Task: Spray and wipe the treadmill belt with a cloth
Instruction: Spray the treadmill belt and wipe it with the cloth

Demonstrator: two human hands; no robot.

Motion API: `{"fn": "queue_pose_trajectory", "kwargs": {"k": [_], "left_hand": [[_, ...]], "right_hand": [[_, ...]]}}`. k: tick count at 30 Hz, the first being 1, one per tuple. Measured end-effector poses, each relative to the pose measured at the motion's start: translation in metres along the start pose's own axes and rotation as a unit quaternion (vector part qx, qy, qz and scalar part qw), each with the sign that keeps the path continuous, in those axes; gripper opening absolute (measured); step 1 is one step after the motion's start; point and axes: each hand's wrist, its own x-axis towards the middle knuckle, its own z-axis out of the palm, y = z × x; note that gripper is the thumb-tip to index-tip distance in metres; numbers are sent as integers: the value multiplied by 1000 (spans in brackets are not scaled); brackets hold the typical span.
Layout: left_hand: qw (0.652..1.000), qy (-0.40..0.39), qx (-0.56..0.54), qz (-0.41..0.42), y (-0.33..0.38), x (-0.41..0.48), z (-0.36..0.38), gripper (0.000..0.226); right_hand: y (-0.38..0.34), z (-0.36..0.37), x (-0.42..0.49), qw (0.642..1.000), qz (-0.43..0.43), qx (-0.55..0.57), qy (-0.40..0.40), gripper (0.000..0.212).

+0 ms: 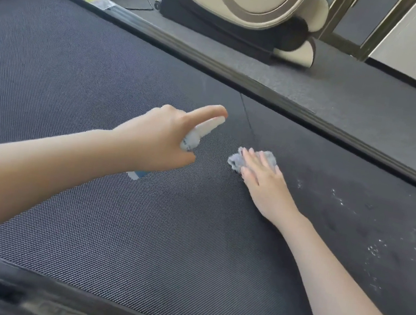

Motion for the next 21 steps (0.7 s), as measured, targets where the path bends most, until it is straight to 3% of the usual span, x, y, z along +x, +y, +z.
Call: {"fn": "queue_pose_trajectory", "kwargs": {"k": [4, 11, 21], "left_hand": [[1000, -9, 22, -8, 5, 21, 13, 76], [993, 91, 43, -68, -4, 26, 28, 74], [997, 74, 1, -26, 5, 18, 24, 77]], "right_hand": [[22, -4, -42, 1000, 20, 14, 11, 49], [25, 1, -59, 999, 37, 17, 35, 48], [24, 3, -58, 998, 40, 13, 46, 47]]}}
